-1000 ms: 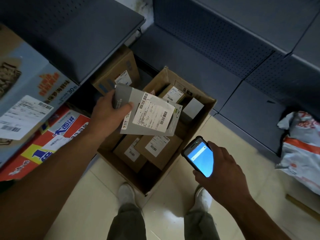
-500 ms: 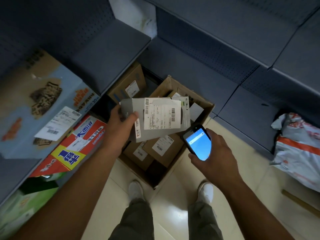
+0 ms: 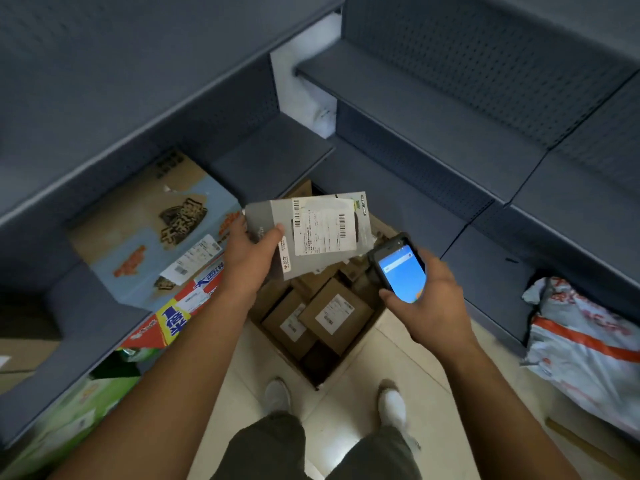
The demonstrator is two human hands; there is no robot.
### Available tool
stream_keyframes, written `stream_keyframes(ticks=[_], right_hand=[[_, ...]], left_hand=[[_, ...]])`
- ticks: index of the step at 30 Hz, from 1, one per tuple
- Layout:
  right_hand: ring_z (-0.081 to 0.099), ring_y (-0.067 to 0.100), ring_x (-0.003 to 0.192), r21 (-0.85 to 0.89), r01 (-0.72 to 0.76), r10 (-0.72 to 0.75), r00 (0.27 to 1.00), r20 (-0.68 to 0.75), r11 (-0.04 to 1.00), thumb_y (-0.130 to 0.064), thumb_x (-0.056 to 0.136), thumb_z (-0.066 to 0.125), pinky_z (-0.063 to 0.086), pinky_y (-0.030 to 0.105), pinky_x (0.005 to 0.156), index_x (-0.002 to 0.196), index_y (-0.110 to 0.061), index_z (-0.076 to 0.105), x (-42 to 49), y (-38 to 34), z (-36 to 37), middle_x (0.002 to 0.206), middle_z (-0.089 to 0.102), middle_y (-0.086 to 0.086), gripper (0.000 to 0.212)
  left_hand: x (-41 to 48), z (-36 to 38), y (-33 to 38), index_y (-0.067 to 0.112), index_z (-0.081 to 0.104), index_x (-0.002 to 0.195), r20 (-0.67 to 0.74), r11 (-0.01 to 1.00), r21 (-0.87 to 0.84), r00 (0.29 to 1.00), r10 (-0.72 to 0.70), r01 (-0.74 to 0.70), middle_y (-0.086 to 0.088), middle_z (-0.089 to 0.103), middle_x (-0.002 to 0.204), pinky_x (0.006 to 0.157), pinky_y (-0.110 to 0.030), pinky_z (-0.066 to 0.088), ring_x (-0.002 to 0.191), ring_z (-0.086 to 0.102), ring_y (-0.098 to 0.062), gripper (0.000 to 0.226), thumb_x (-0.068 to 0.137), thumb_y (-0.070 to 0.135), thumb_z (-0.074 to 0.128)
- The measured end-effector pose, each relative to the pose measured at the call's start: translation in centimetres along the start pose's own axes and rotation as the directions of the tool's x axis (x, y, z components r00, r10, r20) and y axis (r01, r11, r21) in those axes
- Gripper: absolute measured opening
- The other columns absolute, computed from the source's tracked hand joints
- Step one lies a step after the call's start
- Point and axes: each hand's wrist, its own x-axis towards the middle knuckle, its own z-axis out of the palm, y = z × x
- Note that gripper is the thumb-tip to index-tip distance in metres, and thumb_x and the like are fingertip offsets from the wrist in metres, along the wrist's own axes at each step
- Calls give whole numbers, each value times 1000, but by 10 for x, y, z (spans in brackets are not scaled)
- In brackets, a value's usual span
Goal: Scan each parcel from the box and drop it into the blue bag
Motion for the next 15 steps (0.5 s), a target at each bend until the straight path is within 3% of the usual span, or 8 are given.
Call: stream_keyframes(ticks=[3,8,10,12,15], right_hand=[[52,15,104,12,-2,2,1000,-13,1000,-56,64,81,61,42,65,141,-39,34,-5,-16,-5,134,48,-11,91],[43,6,101,12,71,-71,997,-4,997,-55,65,81,48,21,67,139,-38,37,-1,-34,-15,132,51,-10,88],[47,9,101,36,95,-96,995,26,995,-56,66,80,57,34,68,139,-39,36,1,-40,-24,129,49,-12,87],[52,15,101,66,108,-112,992,55,992,-54,67,80,60,46,68,140,-40,35,3,-44,-35,127,46,-15,87],[48,16,110,50,115,-118,990,79,992,-50,68,83,59,48,76,143,-36,34,8,-46,-53,135,45,-10,90]], left_hand=[[-13,-19,17,35,48,143,-45,1000,-18,999,1,-2,3,69,129,95,-52,58,113,70,-21,85,66,58,75],[-34,-41,25,45,47,127,-154,1000,-29,988,-8,3,12,69,116,98,-49,56,109,69,-16,61,73,55,73],[-42,-45,24,37,50,136,-173,998,-67,985,-20,9,7,72,119,97,-49,57,109,70,-18,66,77,53,74],[-48,-45,25,36,47,145,-201,995,-94,979,-33,14,4,72,120,90,-43,58,109,70,-17,67,85,49,75],[-55,-39,32,36,37,152,-245,991,-124,966,-79,49,14,70,107,65,-23,52,96,66,-5,73,90,45,74]])
